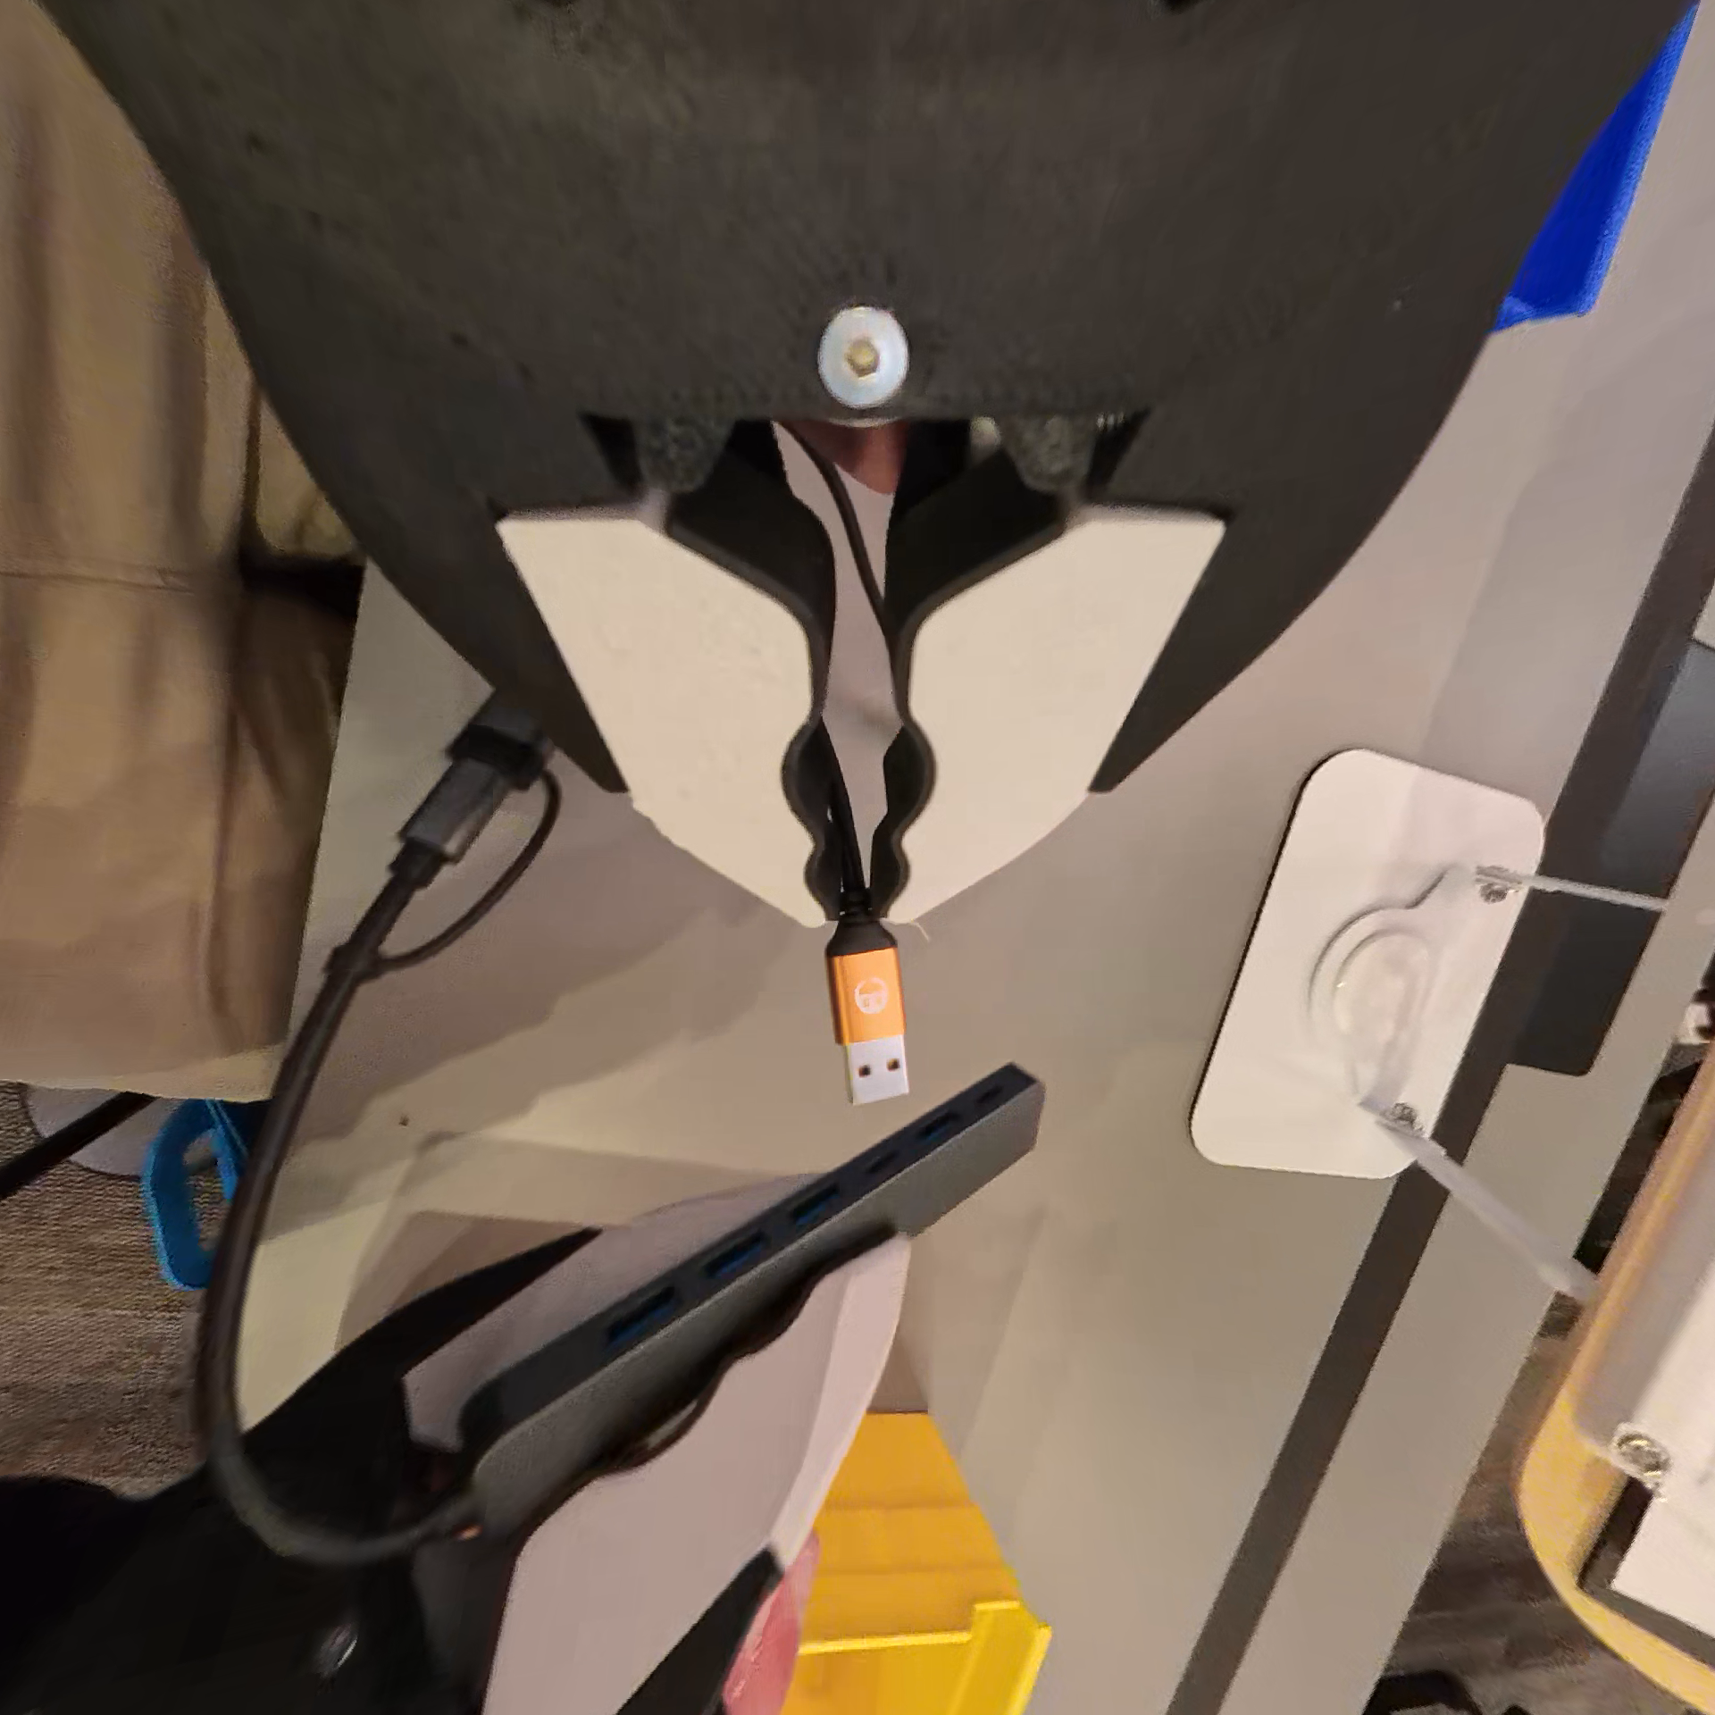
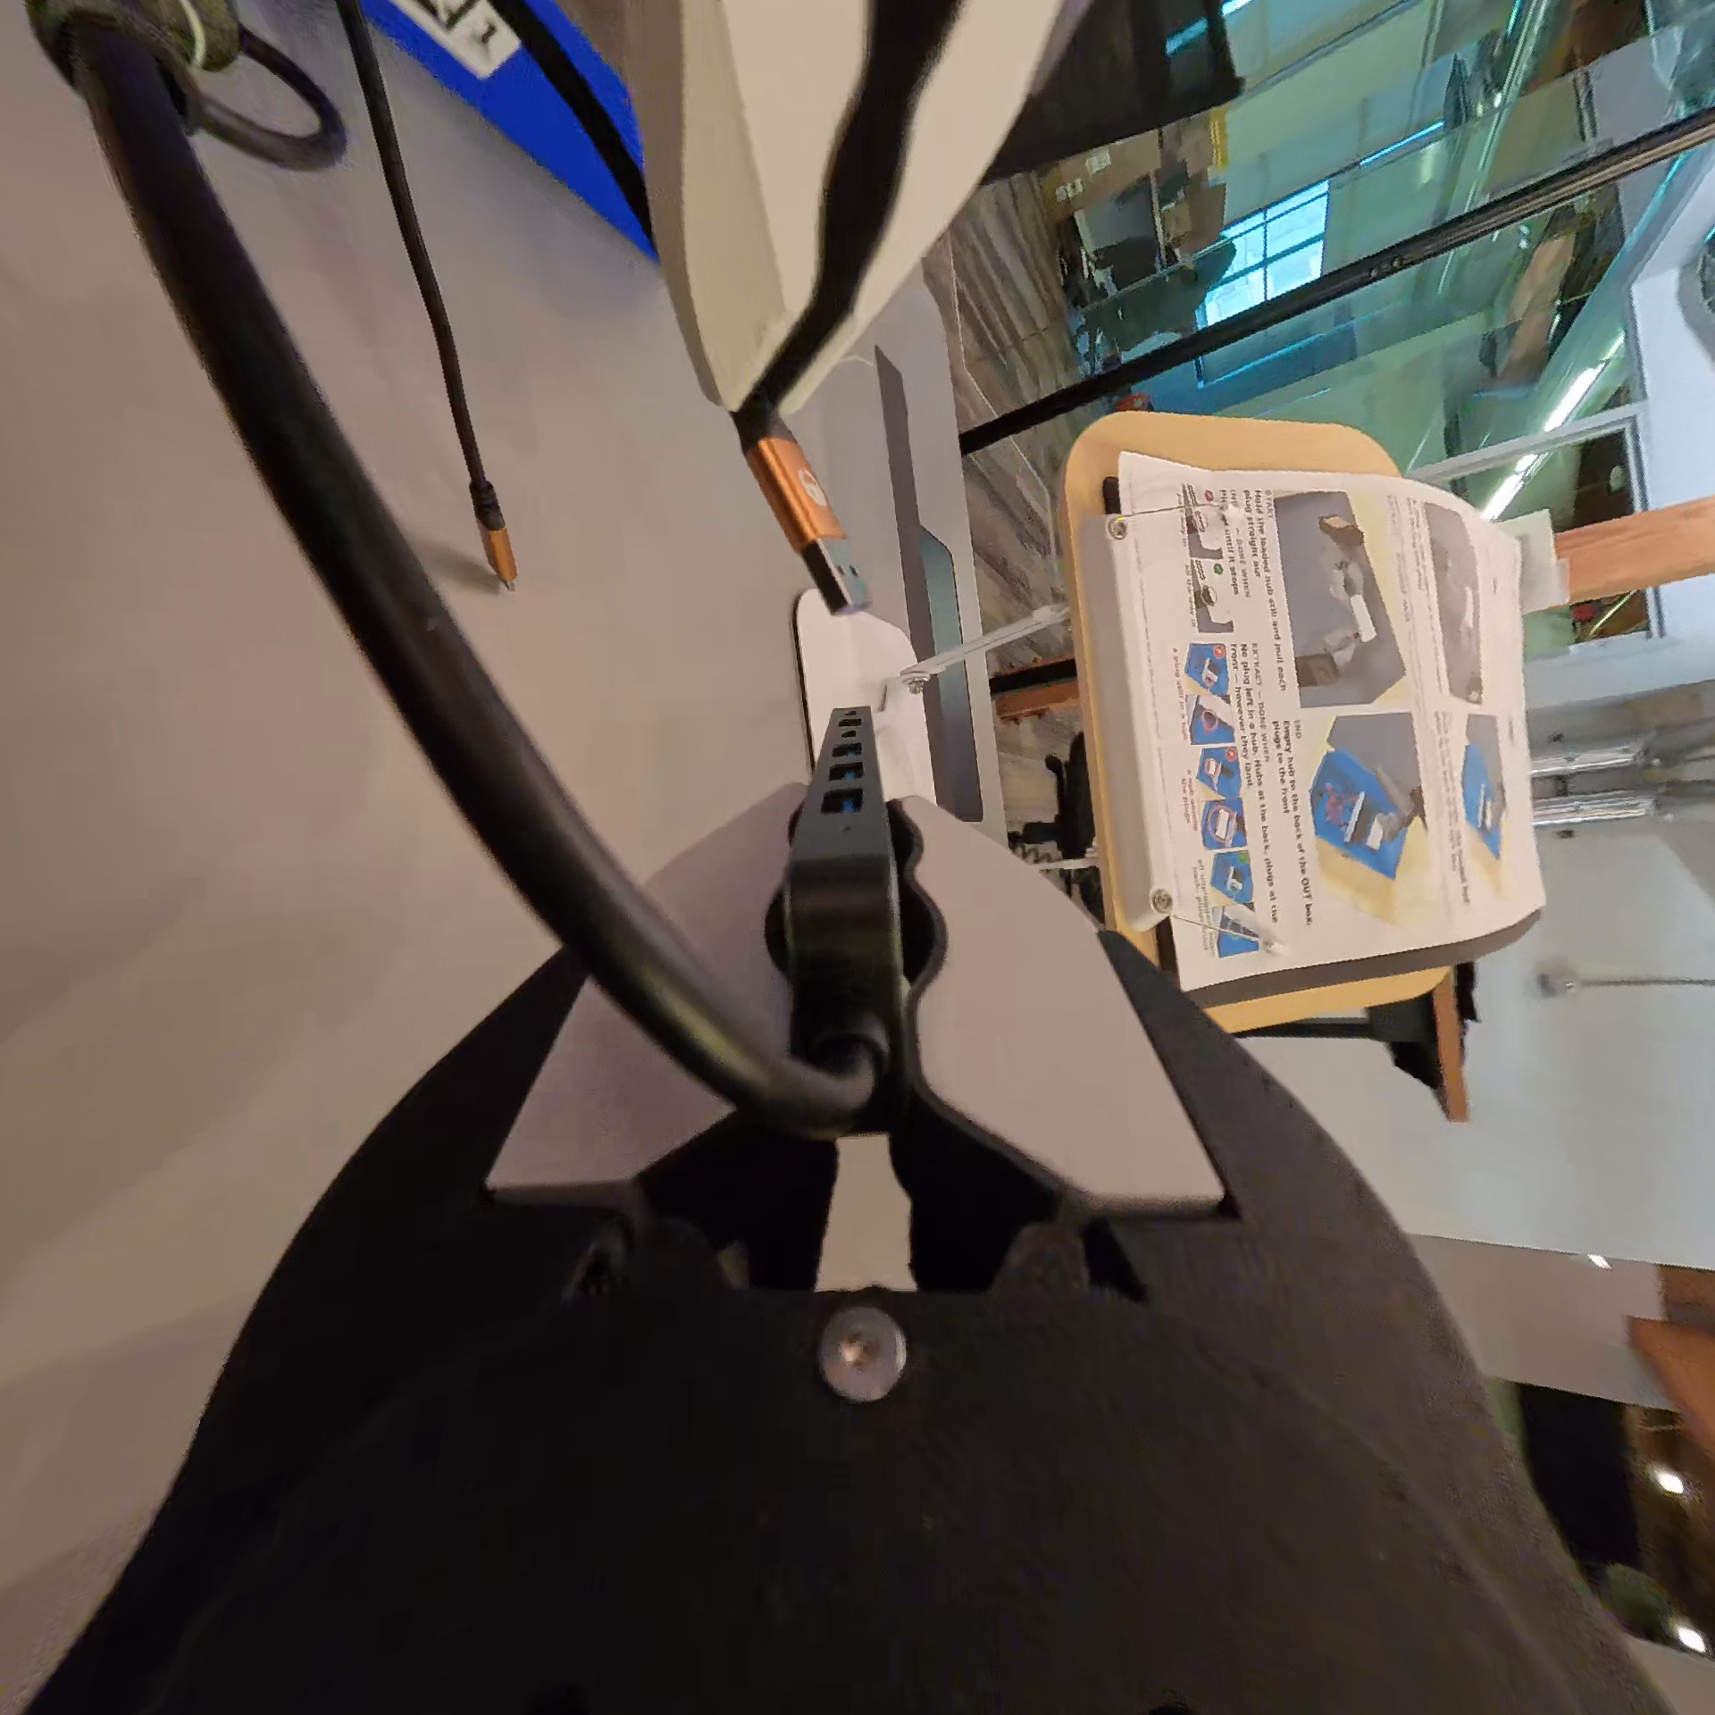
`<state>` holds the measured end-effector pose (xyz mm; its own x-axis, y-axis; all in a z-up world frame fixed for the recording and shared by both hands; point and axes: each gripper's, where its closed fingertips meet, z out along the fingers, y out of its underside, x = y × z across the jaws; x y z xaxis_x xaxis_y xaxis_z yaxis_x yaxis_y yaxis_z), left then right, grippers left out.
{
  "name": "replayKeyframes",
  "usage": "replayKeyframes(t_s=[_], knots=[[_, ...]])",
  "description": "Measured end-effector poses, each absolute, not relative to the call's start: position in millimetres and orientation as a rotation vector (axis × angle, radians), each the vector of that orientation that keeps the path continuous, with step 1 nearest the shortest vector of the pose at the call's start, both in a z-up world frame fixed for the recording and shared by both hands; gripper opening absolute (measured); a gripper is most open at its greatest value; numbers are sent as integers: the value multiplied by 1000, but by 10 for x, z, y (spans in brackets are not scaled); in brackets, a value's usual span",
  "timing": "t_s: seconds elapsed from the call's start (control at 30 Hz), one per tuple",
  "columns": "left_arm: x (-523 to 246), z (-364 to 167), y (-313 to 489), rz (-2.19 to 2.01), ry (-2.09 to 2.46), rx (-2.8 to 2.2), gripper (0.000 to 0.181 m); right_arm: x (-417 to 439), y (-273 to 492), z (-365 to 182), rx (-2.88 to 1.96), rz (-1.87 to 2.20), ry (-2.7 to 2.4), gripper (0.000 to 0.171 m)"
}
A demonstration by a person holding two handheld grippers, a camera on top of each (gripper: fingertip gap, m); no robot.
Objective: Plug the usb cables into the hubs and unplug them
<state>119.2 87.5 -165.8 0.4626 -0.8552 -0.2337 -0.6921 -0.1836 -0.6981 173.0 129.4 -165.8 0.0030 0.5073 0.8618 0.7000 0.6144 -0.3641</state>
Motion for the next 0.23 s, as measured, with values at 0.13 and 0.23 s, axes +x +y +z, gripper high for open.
replayKeyframes(t_s=[0.13,0.23], knots=[[1213,-1754,841,-285,1328,-1978,6,1667,1274,-1732,-961,-300,-1689,11],[1251,-1810,812,-331,1335,-2000,6,1596,1234,-1762,-922,-336,-1707,12]])
